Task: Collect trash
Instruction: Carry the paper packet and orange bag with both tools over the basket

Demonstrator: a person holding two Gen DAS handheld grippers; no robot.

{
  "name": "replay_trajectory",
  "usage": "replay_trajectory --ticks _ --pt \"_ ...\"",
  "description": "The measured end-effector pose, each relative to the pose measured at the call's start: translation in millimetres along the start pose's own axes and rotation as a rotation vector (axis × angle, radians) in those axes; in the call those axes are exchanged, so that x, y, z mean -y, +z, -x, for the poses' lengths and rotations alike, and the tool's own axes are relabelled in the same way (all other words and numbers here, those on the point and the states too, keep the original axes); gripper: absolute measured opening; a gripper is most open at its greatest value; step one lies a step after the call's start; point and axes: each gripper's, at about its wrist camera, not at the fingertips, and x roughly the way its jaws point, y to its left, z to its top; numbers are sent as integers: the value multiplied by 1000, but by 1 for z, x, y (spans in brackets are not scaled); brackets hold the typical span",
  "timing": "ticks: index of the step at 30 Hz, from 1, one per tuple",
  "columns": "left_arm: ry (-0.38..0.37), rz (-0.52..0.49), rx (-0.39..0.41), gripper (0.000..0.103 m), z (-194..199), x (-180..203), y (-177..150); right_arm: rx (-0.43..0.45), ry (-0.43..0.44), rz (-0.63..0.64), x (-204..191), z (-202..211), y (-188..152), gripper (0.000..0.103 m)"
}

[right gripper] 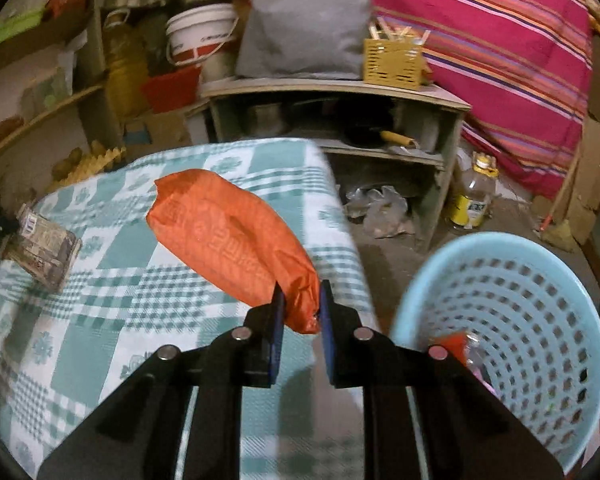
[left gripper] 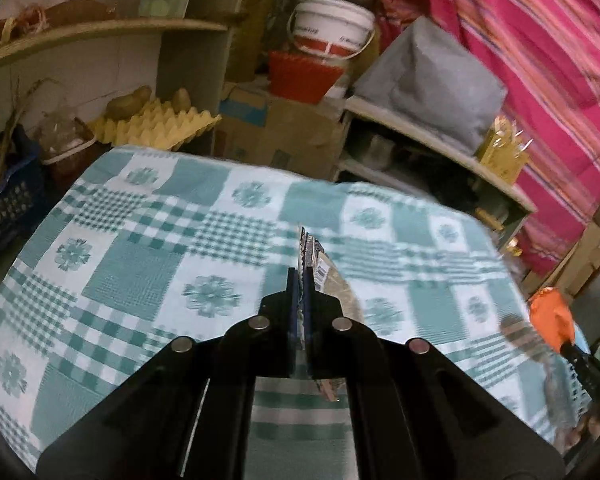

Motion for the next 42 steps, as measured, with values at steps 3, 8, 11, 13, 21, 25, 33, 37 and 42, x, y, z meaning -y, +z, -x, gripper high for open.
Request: replay_trajectory --ticks 3,8,11,13,21,25,33,37,42 --pt "-26 -31 30 0 16 25 1 25 -30 11 16 17 2 17" --pt "-82 -86 58 0 41 72 -6 13 -60 -14 49 31 -7 17" --pt "-103 -131 81 0 55 102 -11 16 -78 -35 70 43 -12 17" --pt "-133 -152 92 0 63 122 -15 20 -89 -55 87 50 -16 17" --pt "-249 -223 84 0 68 204 -38 5 -164 -125 143 68 -34 17" --pt "-314 -239 67 0 63 242 -53 -5 -182 -162 165 73 -41 17" --pt "-417 -271 14 0 51 302 -84 -16 -225 -202 198 77 -50 17" --pt "-440 -290 -10 0 42 325 -100 -28 -239 -229 211 78 -57 17" --pt "-445 -315 -40 0 29 341 -112 -33 -242 -237 216 79 -61 17"
